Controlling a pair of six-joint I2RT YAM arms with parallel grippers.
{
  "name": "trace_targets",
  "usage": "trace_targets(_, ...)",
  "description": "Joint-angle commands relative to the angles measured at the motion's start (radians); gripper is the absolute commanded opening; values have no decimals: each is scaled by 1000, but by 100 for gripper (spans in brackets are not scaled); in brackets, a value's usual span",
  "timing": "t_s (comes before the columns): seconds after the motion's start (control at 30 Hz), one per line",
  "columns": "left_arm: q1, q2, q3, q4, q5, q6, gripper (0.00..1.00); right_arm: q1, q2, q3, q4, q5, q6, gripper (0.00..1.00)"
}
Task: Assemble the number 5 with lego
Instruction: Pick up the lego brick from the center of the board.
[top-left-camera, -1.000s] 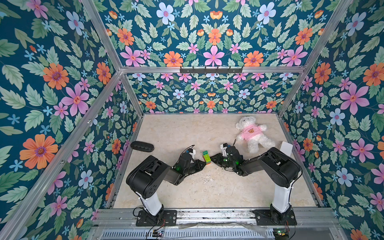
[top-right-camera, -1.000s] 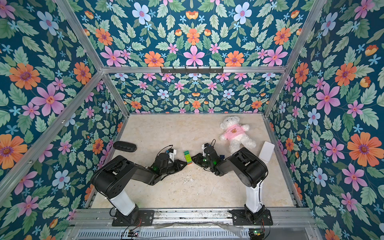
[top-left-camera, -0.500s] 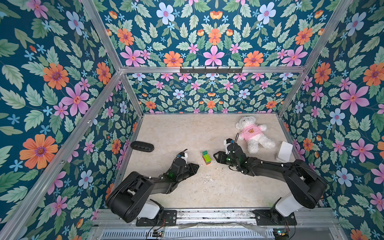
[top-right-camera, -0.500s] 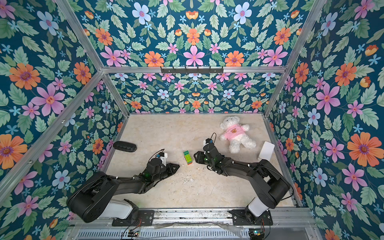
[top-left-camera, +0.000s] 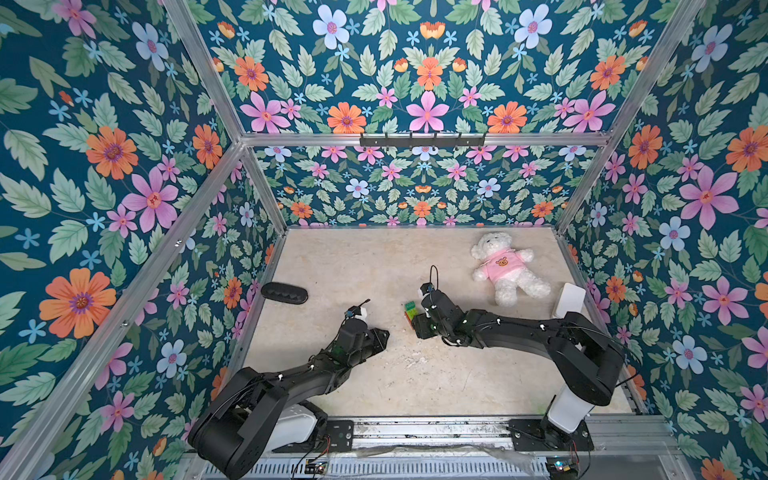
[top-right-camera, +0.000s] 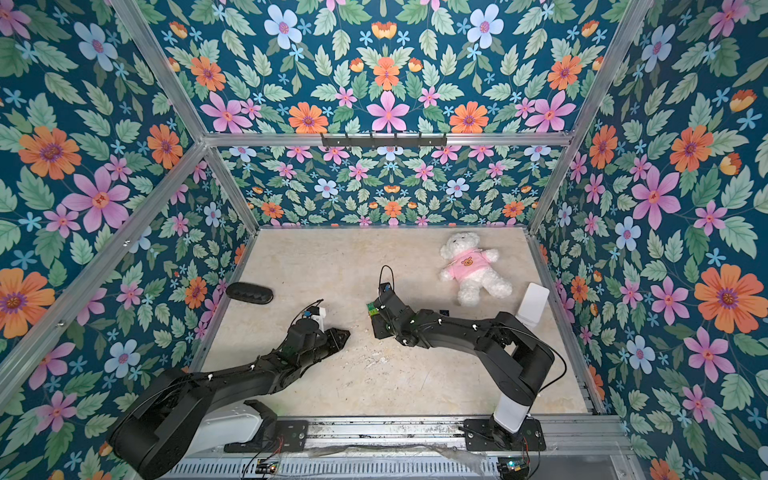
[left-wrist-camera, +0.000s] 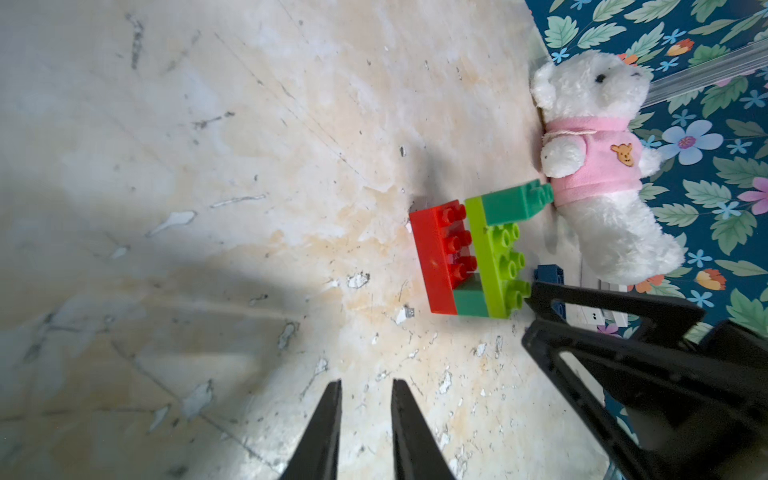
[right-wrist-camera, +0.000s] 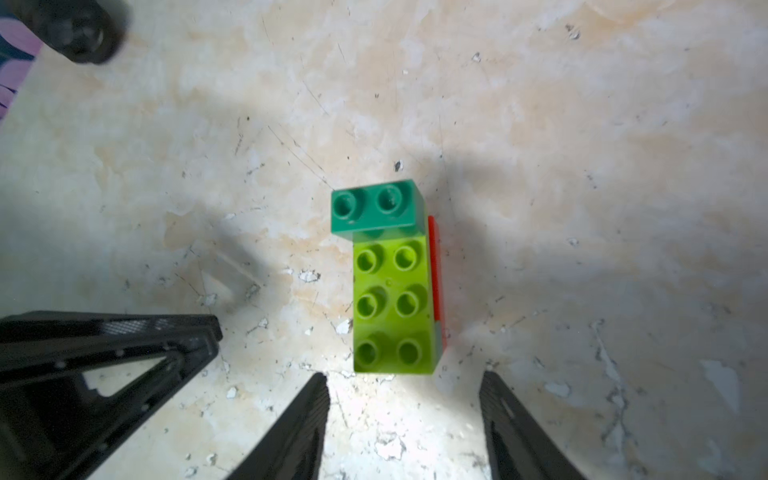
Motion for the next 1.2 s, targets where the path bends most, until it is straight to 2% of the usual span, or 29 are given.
trace_targets(0.0, 0, 0, 0, -2, -10, 11, 25, 9, 21, 25, -32, 30, -35, 60)
trace_targets(0.3, 3, 0, -9, 6, -10, 9, 25, 15, 78, 88, -69, 50, -58, 55)
trace_targets(0.57, 11, 4, -7, 5, -7, 15, 24, 15, 93, 101, -66, 35, -57, 39)
trace_targets(0.73, 15, 14, -4, 8, -1, 17, 24, 10, 93, 90, -43, 21, -38, 33)
trace_targets(0.9, 18, 14, -1, 5, 3, 20, 24, -45, 54, 21, 63, -96, 32, 32)
trace_targets(1.17, 20, 20, 17, -9, 5, 27, 23, -186, -18, -182, 389, -381, 219, 32)
